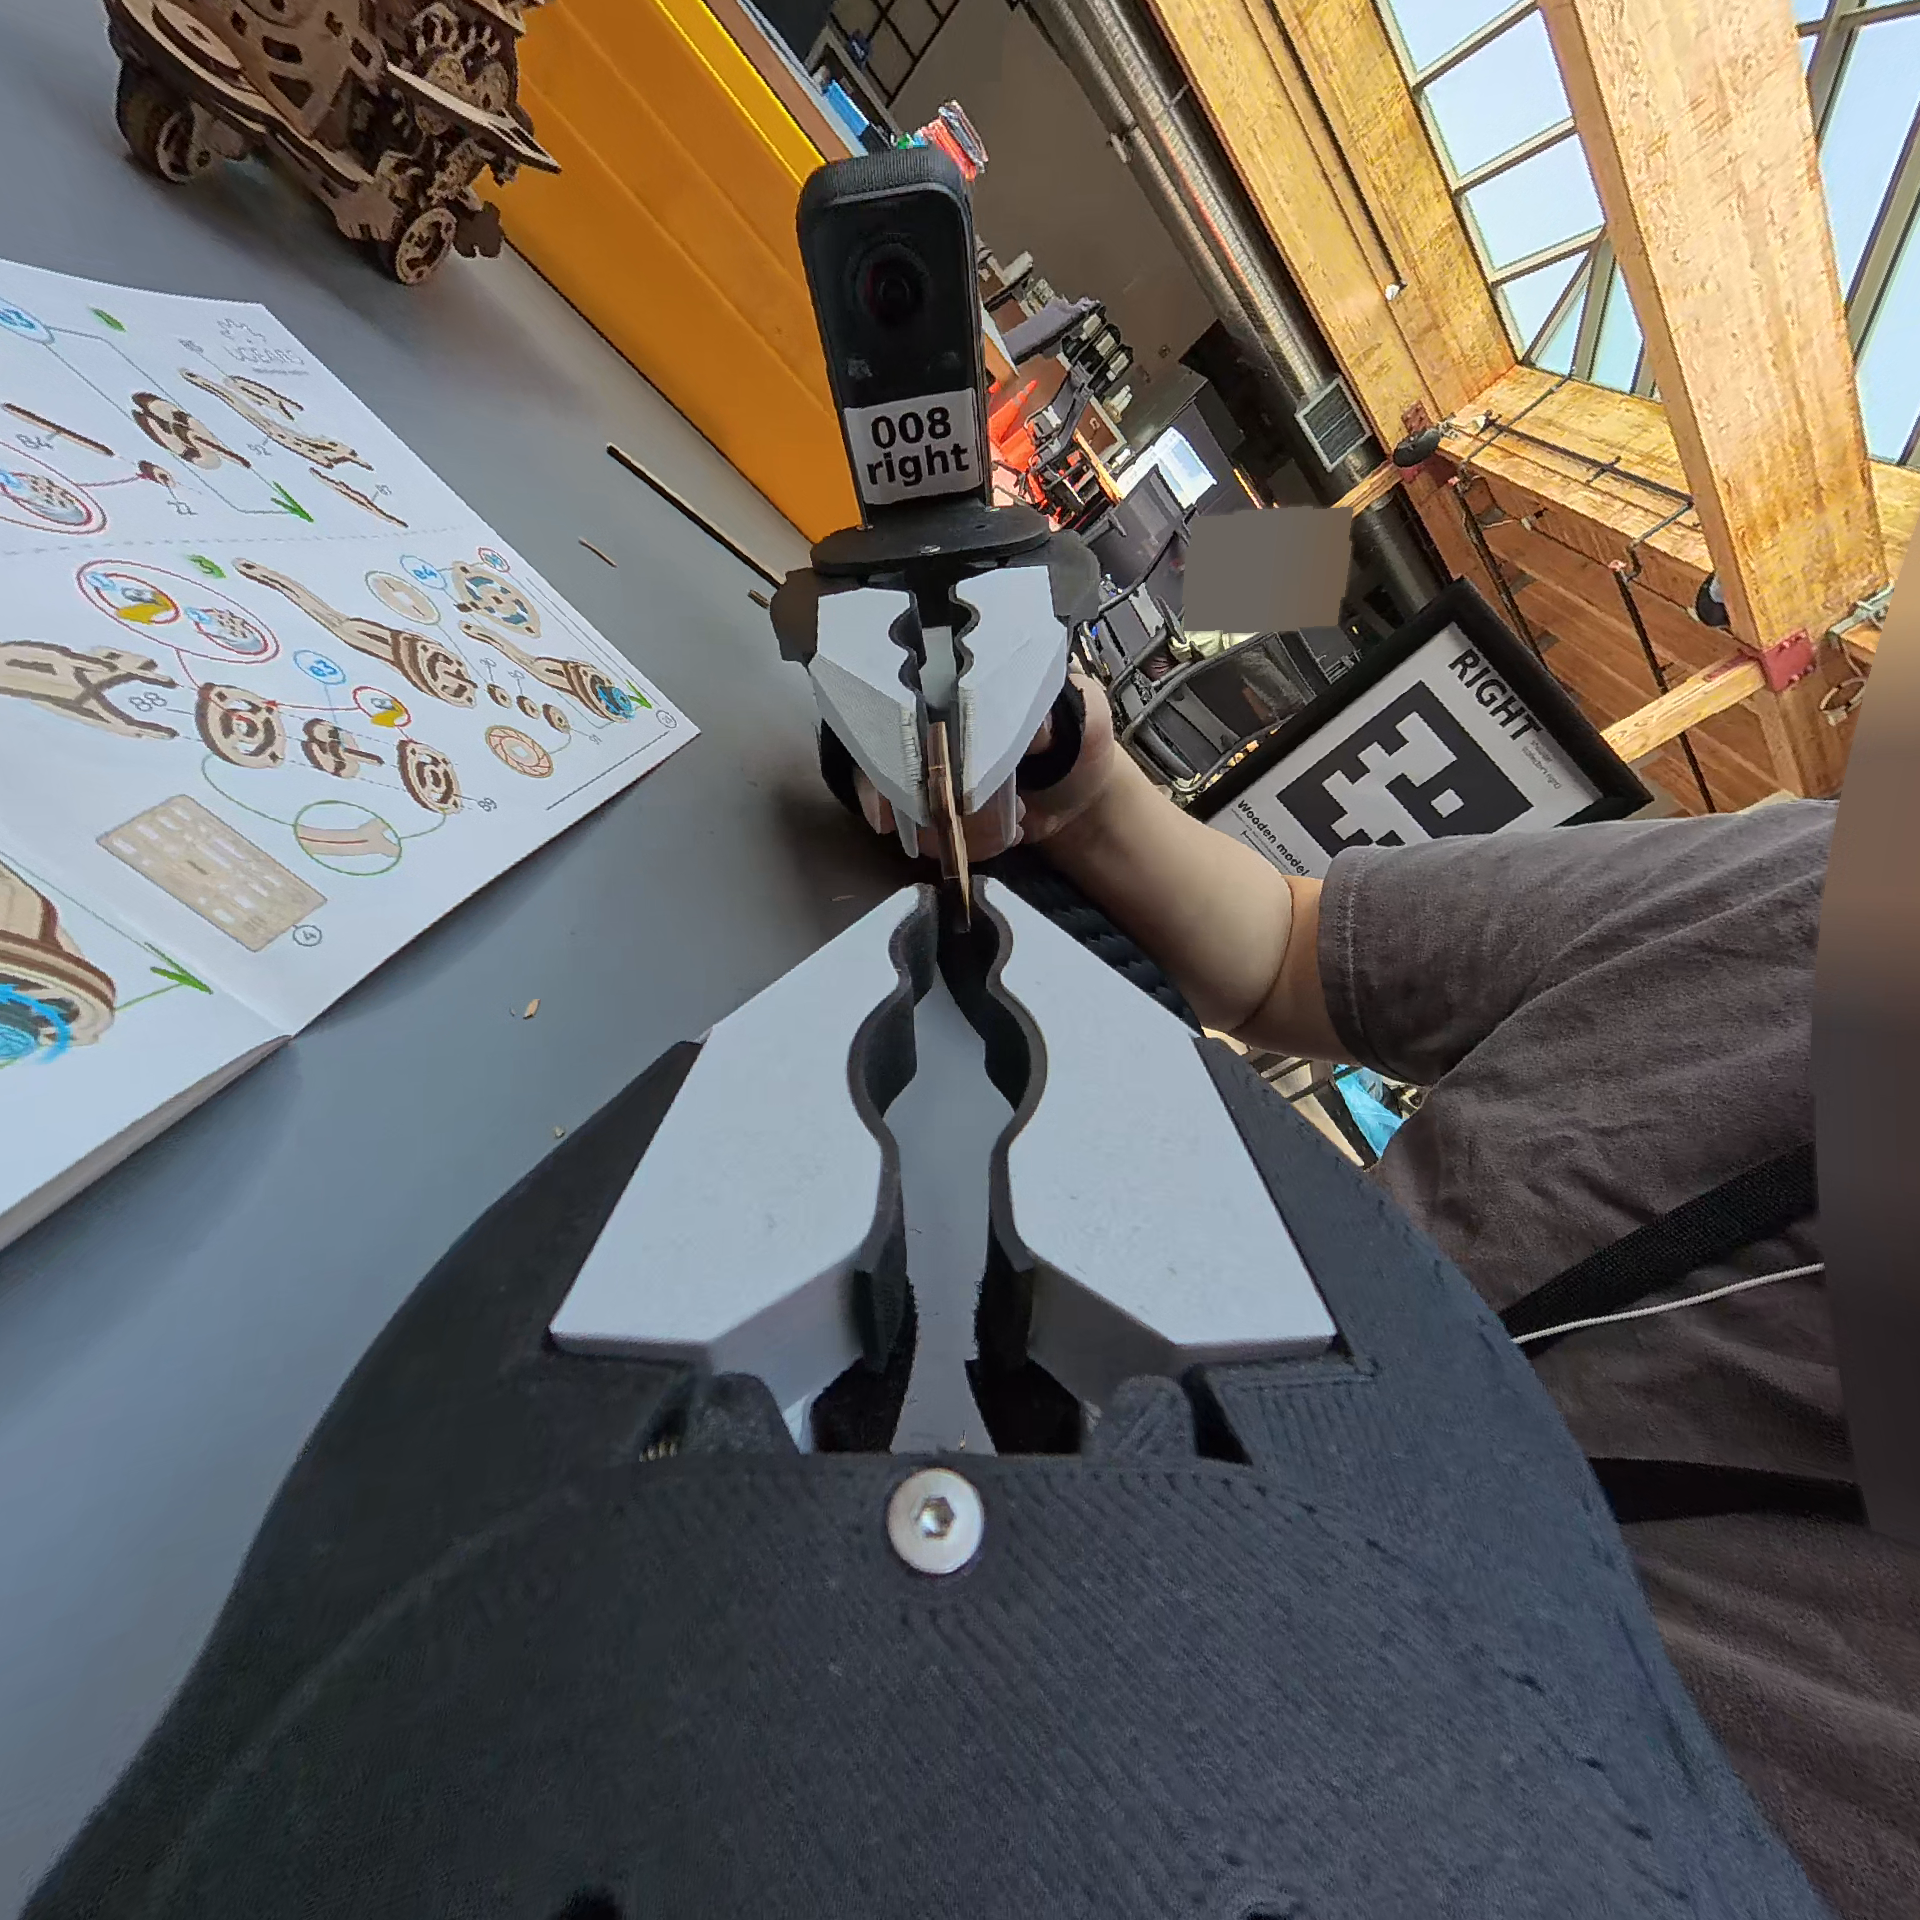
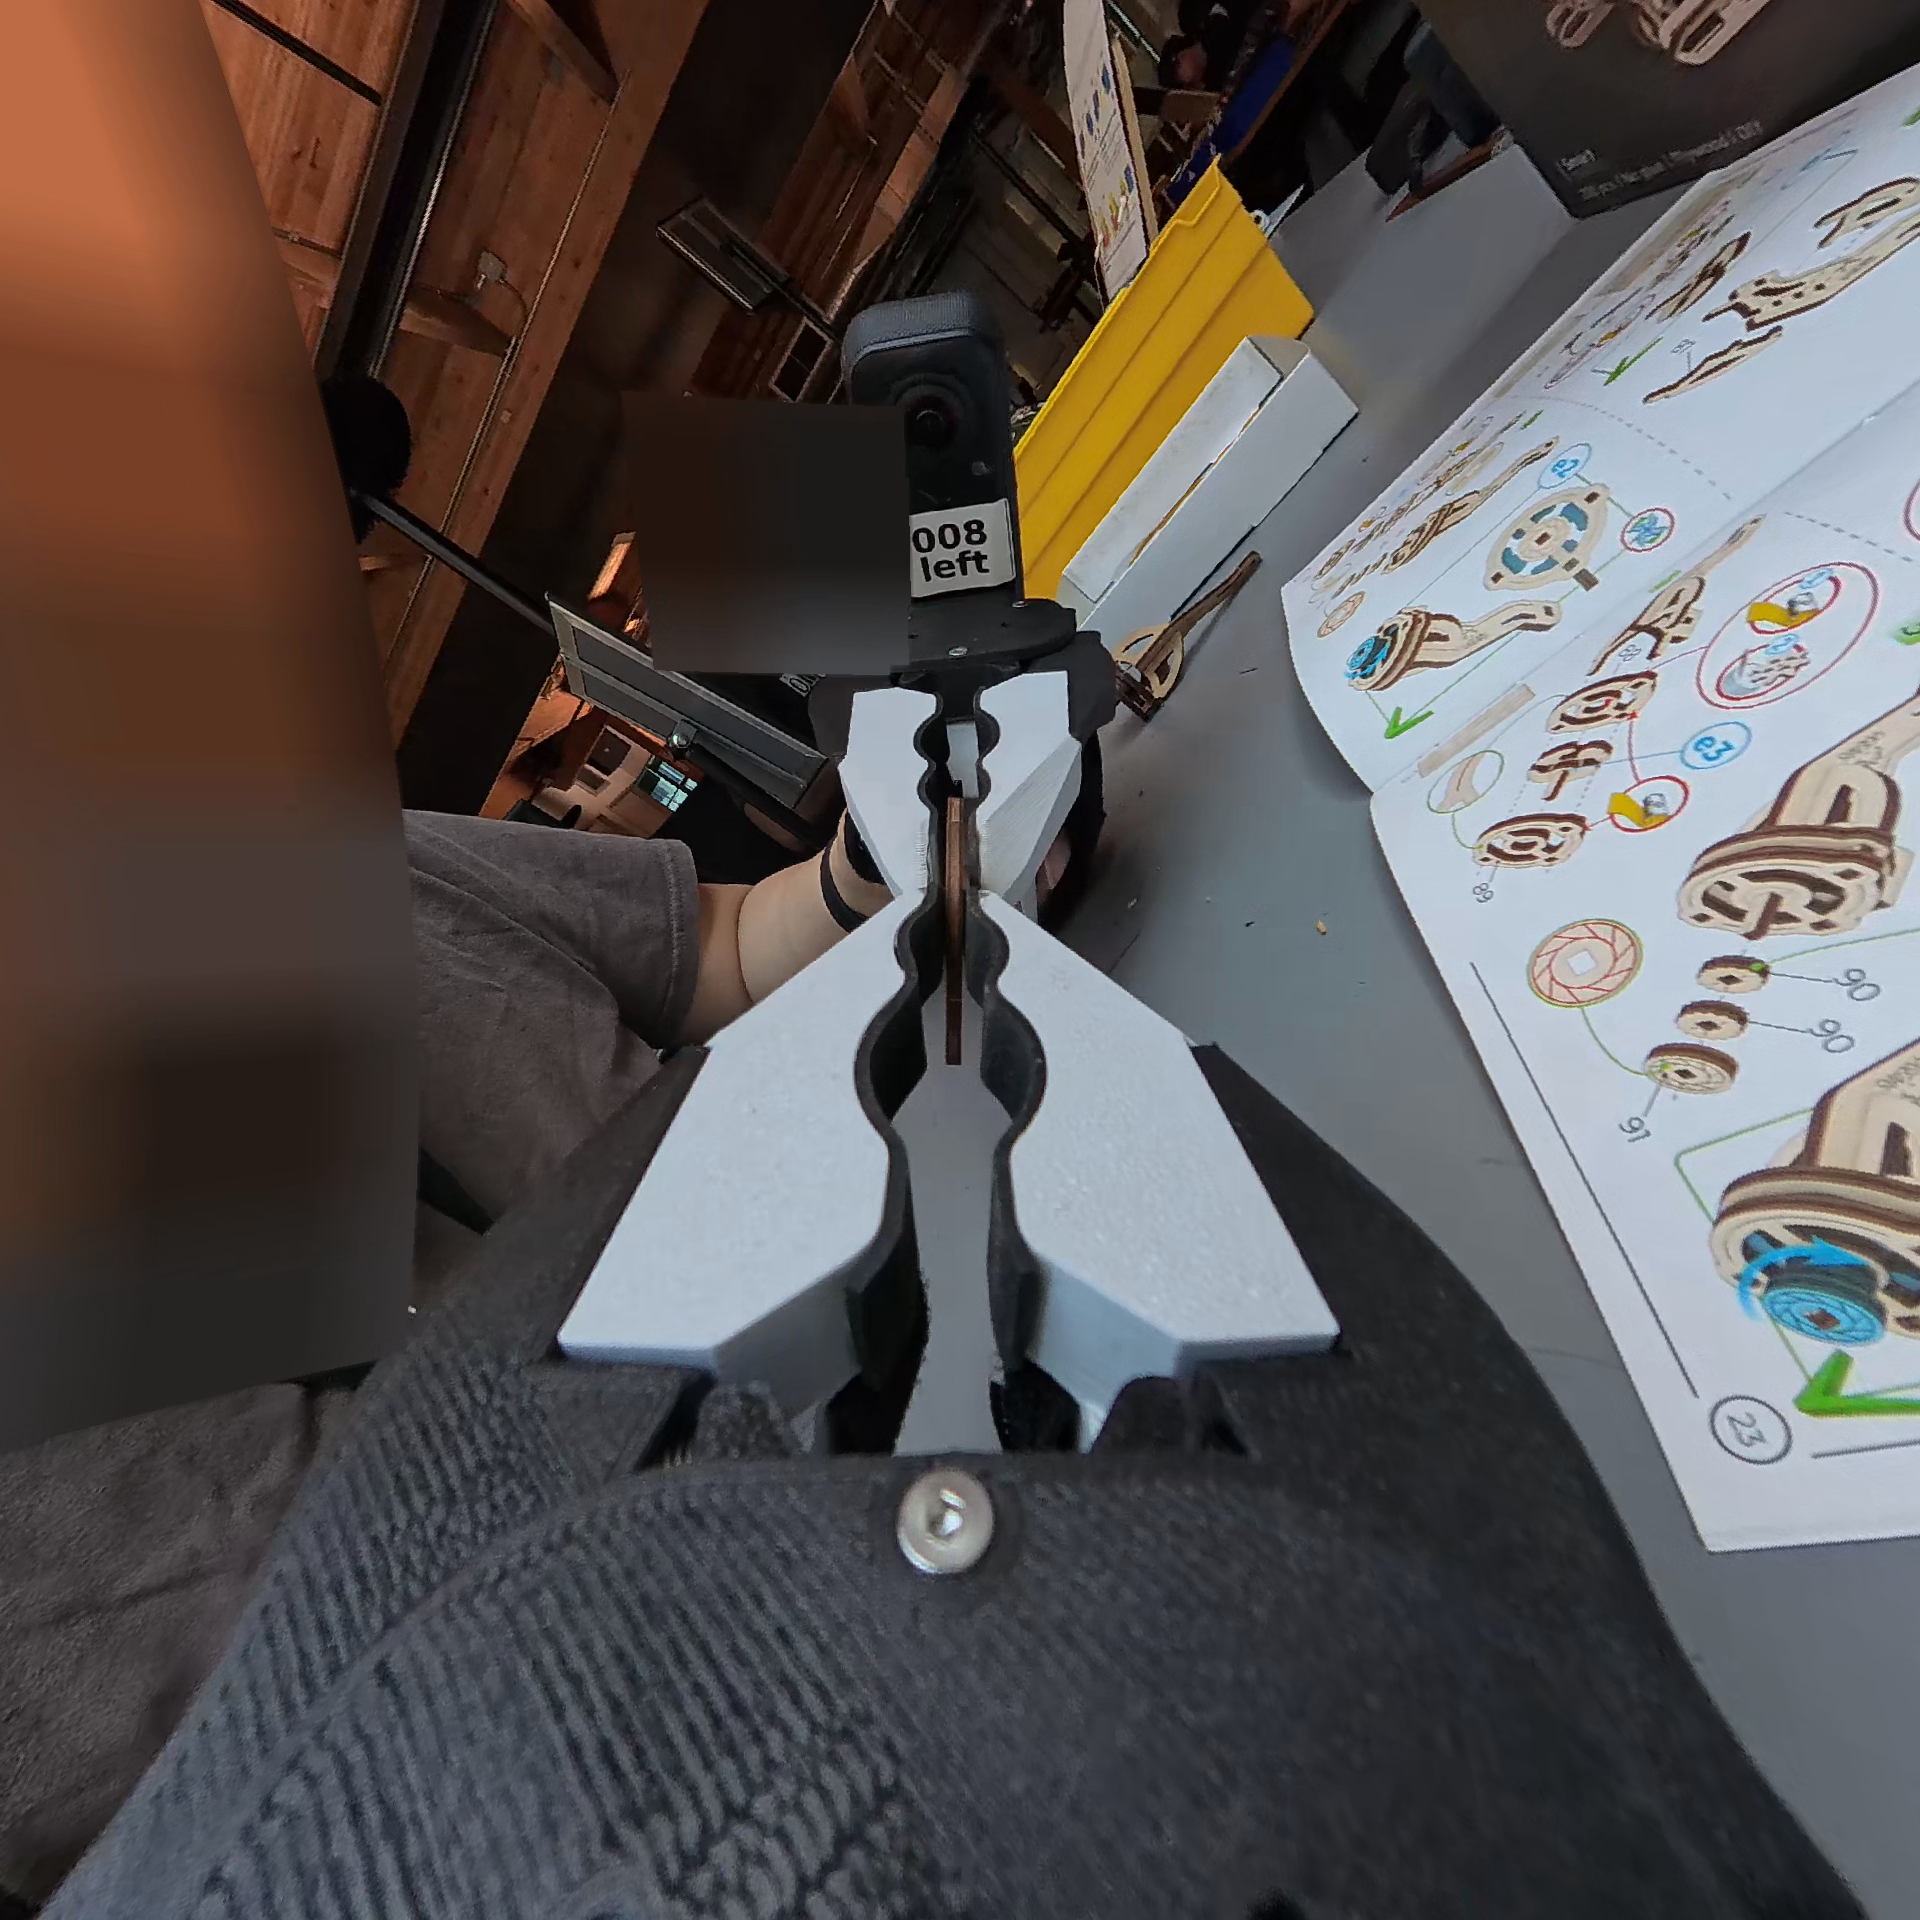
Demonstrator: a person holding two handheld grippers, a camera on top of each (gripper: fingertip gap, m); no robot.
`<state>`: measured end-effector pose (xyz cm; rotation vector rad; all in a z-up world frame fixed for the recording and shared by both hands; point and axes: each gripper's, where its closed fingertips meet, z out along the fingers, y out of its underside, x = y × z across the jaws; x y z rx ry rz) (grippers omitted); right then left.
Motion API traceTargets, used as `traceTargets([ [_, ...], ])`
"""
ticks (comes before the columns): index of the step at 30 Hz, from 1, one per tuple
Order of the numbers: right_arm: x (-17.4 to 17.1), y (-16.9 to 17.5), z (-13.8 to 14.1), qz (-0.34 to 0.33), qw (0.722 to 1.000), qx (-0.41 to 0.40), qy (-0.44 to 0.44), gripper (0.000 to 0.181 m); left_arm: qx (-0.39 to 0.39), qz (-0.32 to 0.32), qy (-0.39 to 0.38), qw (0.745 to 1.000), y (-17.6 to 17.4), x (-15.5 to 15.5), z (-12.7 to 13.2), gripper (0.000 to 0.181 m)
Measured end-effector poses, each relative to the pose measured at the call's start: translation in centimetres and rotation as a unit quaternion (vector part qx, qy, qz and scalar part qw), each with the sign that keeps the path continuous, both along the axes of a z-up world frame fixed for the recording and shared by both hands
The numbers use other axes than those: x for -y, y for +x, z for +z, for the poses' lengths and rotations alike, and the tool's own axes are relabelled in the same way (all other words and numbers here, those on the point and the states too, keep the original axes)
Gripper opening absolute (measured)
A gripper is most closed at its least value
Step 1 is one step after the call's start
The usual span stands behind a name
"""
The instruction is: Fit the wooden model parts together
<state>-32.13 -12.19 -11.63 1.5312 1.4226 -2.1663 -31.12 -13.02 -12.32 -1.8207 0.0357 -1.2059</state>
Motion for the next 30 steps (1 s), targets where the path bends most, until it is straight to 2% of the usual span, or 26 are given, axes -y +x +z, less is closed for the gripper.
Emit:
traceTargets([
  [12, 0.0, -0.1, -0.3, -0.004, 1.0, 0.007, 0.005, 0.001, 0.016, -0.003, -0.018, 1.0, 0.0, 0.0, -0.3, 0.0],
  [16, -0.9, -0.5, -0.4, -0.03, 0.999, 0.004, 0.019, 0.011, 0.036, -0.003, -0.032, 0.999, 0.2, 0.0, -0.5, 0.0],
  [30, -2.3, -0.7, 0.0, -0.071, 0.996, -0.026, 0.044, 0.011, 0.023, 0.046, -0.044, 0.998, -0.3, -0.6, -1.3, 0.001],
])
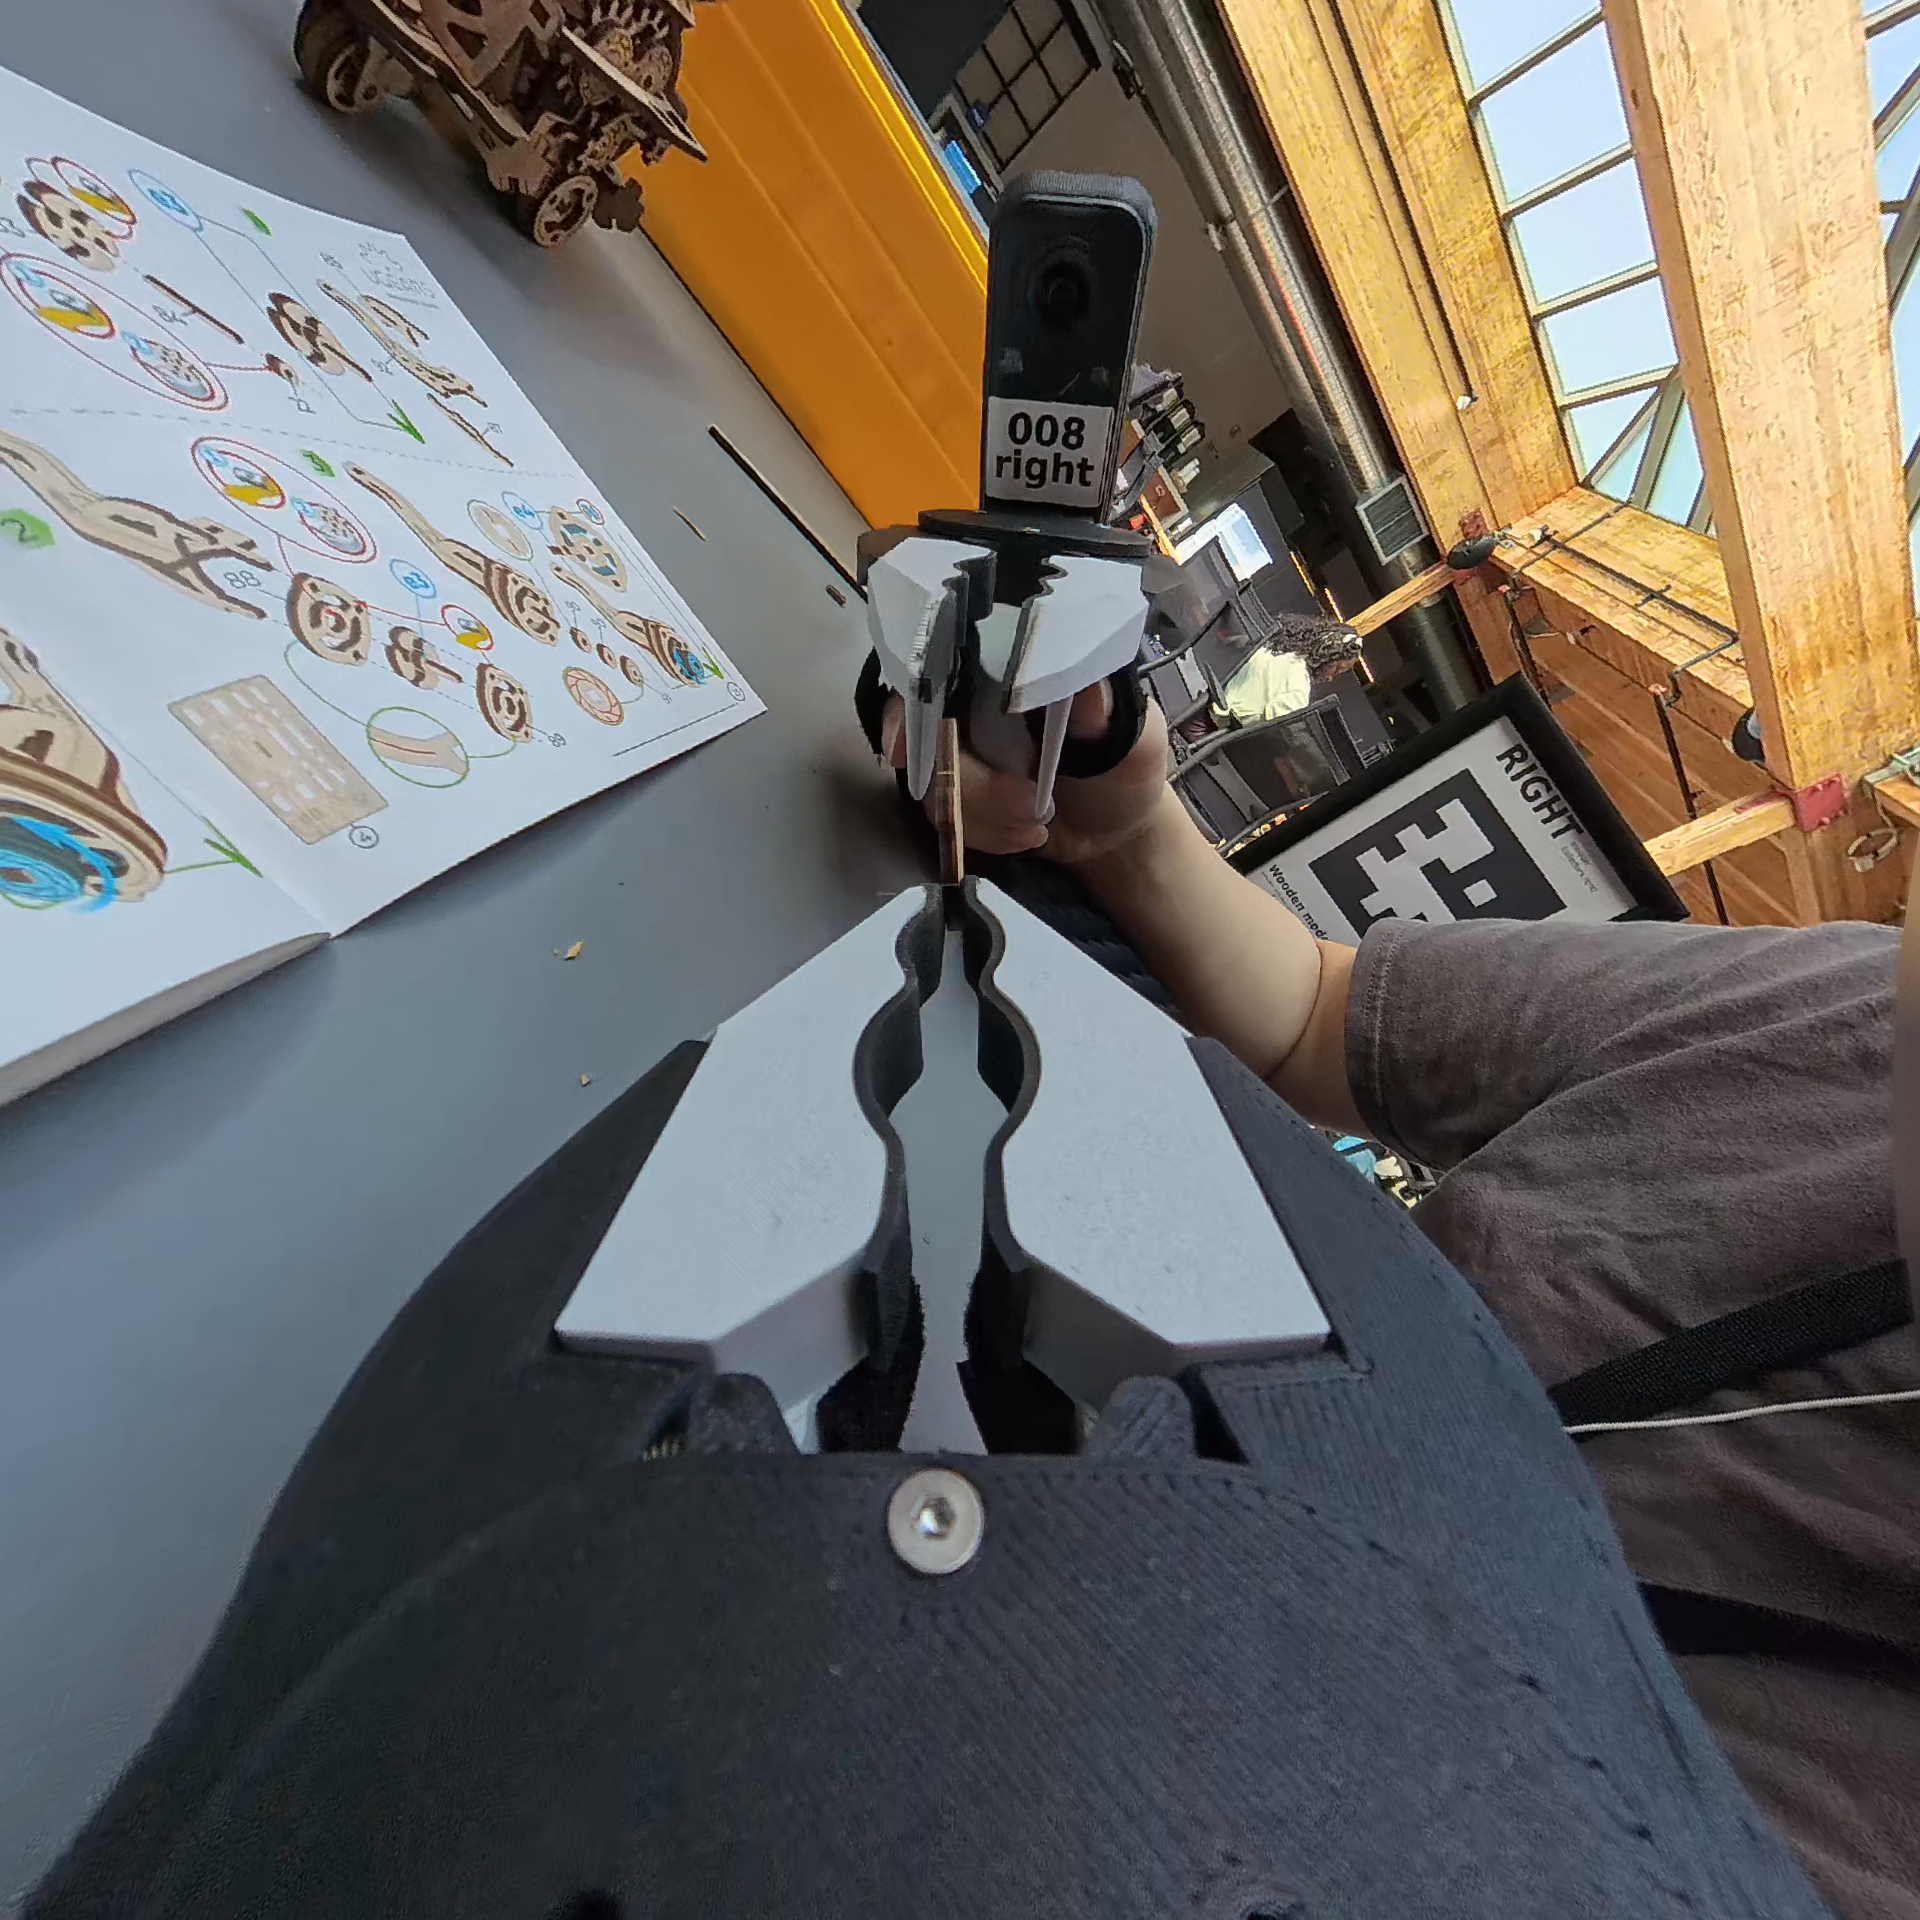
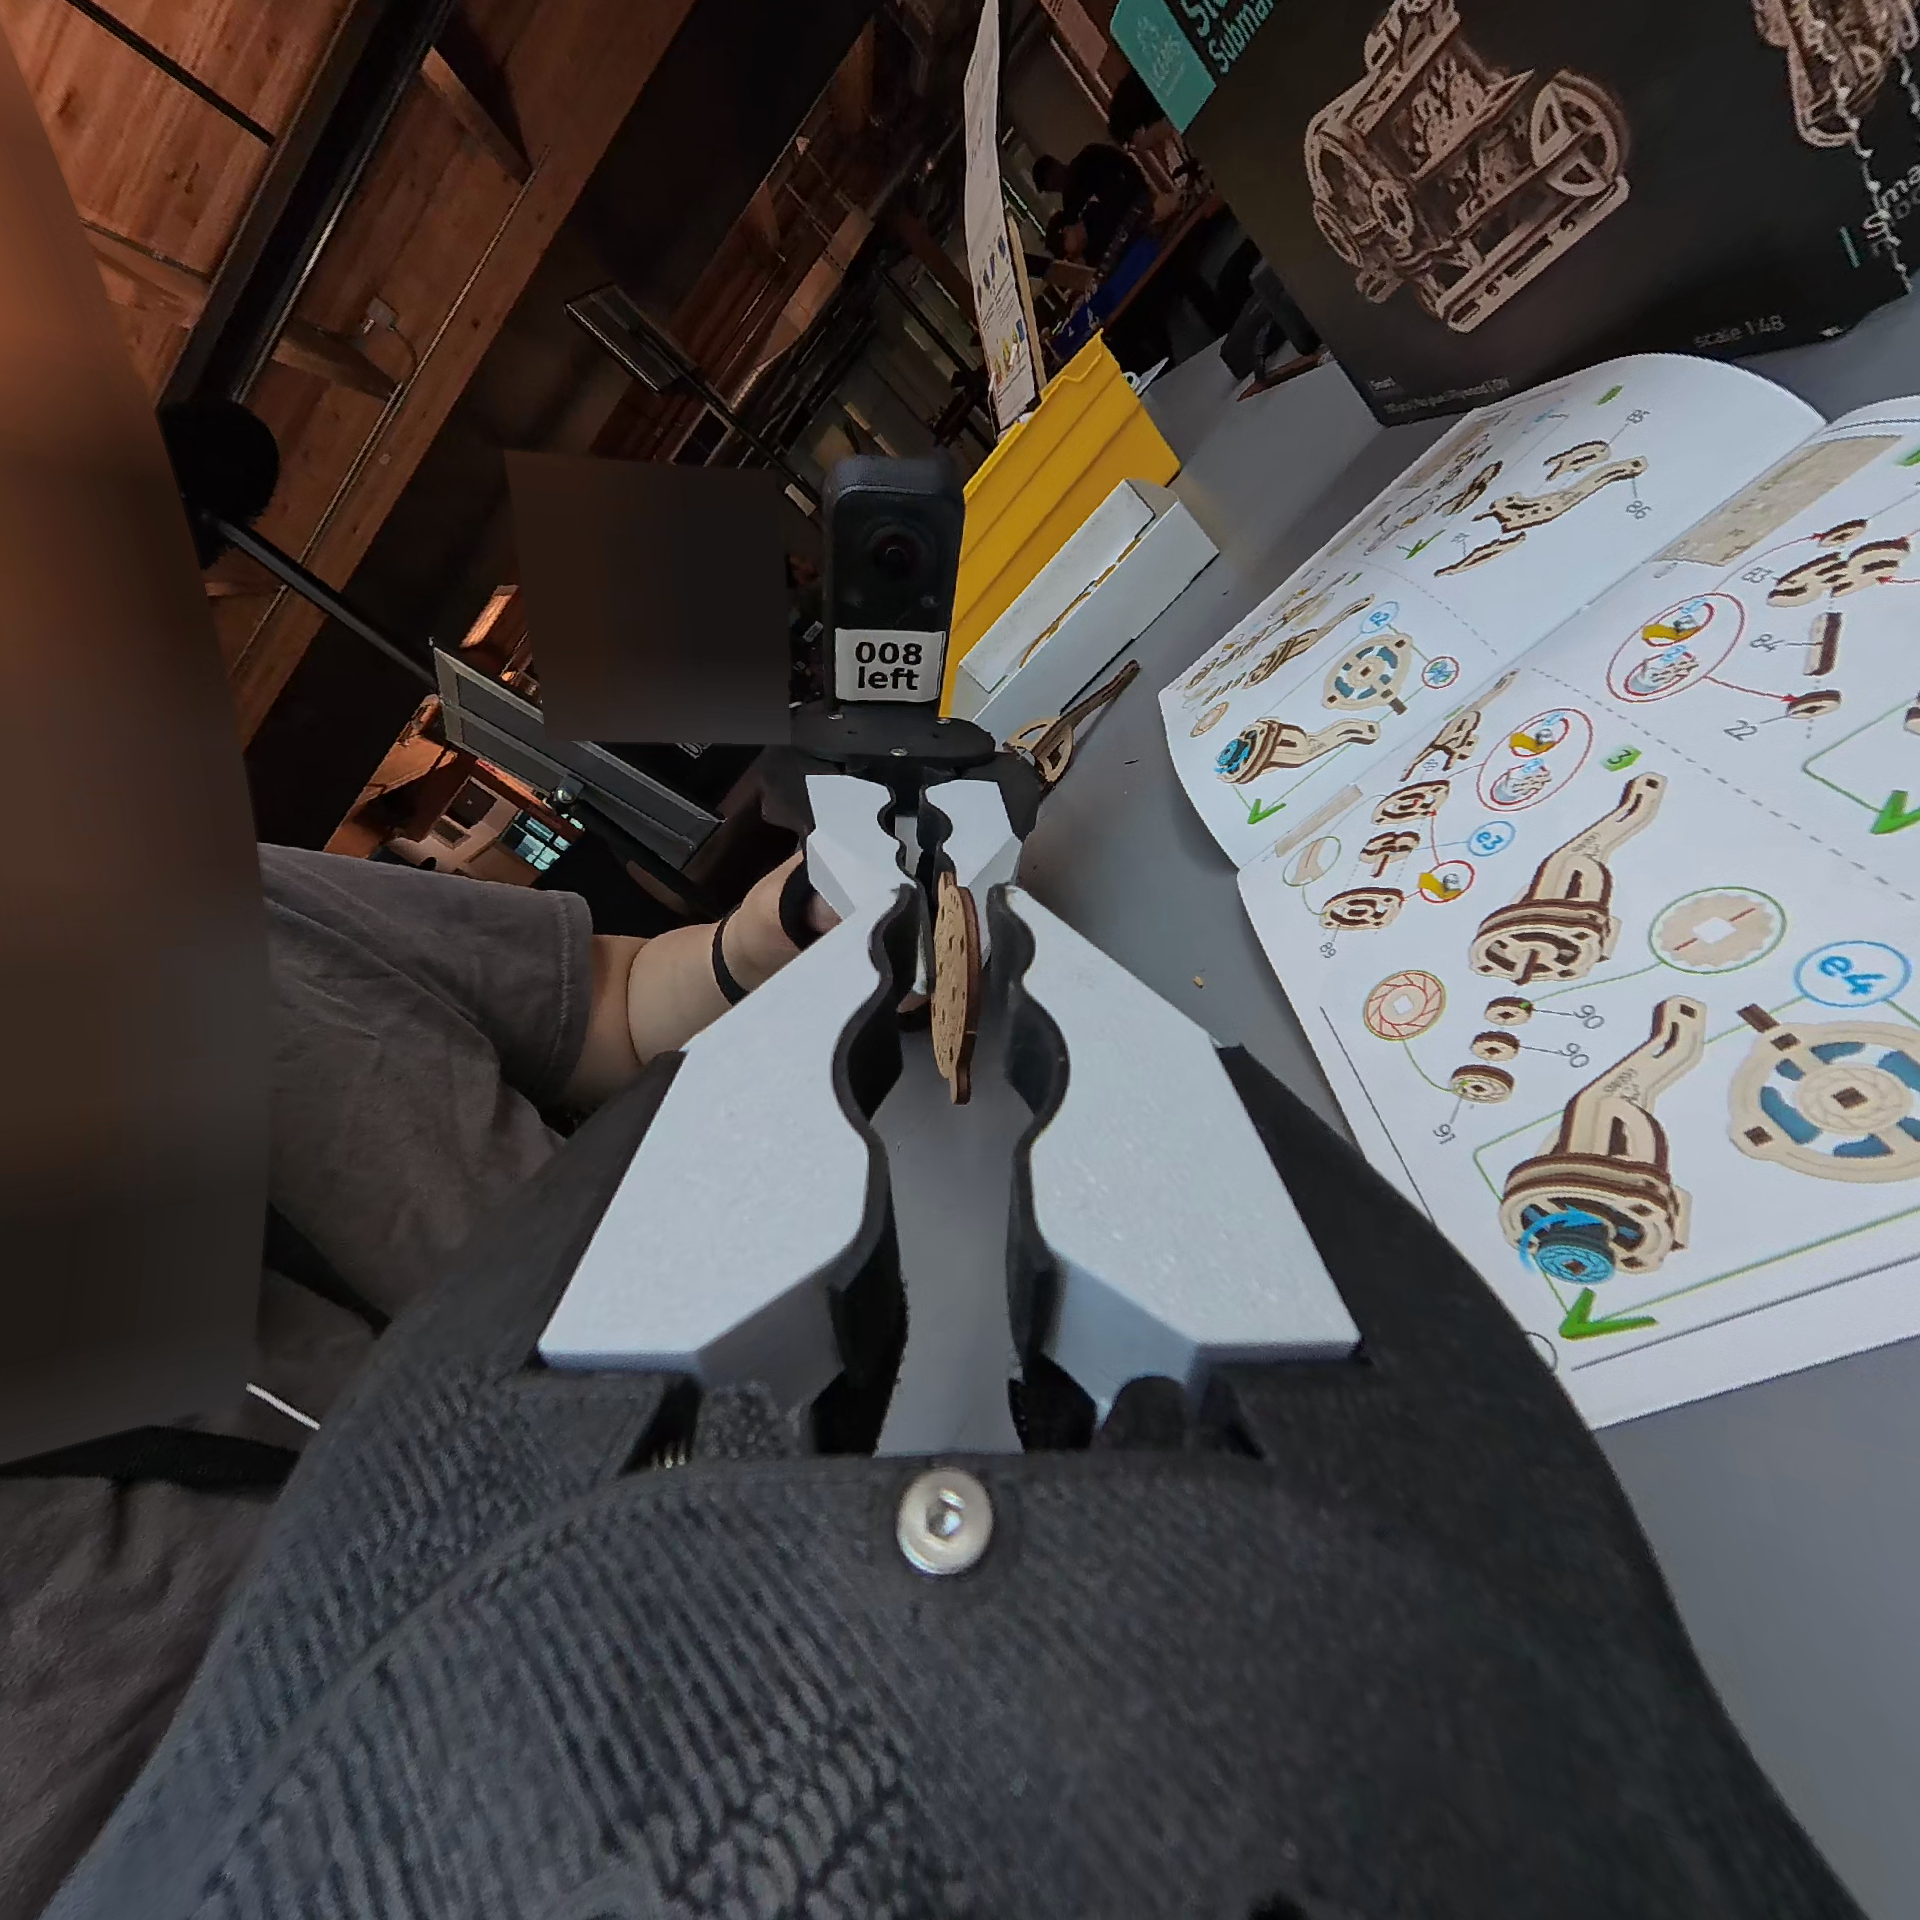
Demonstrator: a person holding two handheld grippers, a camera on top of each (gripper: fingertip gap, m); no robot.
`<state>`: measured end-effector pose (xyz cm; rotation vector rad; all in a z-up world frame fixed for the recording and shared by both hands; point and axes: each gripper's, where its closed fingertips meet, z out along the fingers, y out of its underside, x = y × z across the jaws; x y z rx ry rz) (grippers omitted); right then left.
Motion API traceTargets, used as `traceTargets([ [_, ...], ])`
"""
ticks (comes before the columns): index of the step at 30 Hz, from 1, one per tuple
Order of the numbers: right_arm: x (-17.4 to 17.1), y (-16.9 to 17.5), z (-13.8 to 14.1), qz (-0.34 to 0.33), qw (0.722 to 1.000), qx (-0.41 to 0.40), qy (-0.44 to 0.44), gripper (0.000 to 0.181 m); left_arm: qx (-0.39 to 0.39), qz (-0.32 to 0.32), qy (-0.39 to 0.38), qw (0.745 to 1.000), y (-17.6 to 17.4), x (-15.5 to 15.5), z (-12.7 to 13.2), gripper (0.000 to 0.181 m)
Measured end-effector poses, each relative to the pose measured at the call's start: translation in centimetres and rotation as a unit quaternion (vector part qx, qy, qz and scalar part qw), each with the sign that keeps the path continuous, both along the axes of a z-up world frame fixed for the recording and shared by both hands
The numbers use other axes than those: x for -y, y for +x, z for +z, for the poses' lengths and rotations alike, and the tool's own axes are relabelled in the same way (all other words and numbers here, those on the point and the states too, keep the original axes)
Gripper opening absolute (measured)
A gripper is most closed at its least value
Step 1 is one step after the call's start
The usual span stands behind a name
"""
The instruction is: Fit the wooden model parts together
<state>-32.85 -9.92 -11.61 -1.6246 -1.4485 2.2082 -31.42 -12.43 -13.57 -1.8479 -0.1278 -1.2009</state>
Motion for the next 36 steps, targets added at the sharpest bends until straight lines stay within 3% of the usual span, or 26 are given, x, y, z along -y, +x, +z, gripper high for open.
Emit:
traceTargets([
  [7, -0.2, 0.0, 0.3, -0.003, 1.0, -0.009, -0.001, 0.012, -0.014, -0.016, 0.007, 1.0, 1.2, 0.2, 0.1, 0.001],
  [11, -0.6, 0.3, 1.8, -0.021, 0.998, -0.053, 0.008, 0.012, 0.0, -0.104, 0.052, 0.993, 4.5, 1.6, 1.9, 0.0],
  [15, -1.6, 0.6, 3.2, -0.052, 0.994, -0.096, 0.019, 0.011, -0.029, -0.176, 0.063, 0.982, 8.1, 2.9, 1.5, 0.001],
  [21, -2.0, 0.6, 3.2, -0.06, 0.993, -0.098, 0.006, 0.011, -0.041, -0.217, 0.061, 0.973, 10.4, 3.9, 0.8, 0.0],
  [27, -2.0, 0.5, 3.1, -0.061, 0.993, -0.096, 0.013, 0.011, -0.017, -0.184, 0.046, 0.982, 9.2, 3.0, 0.9, 0.0],
  [36, -2.5, 0.4, 2.5, -0.074, 0.993, -0.084, 0.026, 0.011, 0.014, -0.061, 0.023, 0.998, 3.4, 0.8, 1.1, 0.0],
])
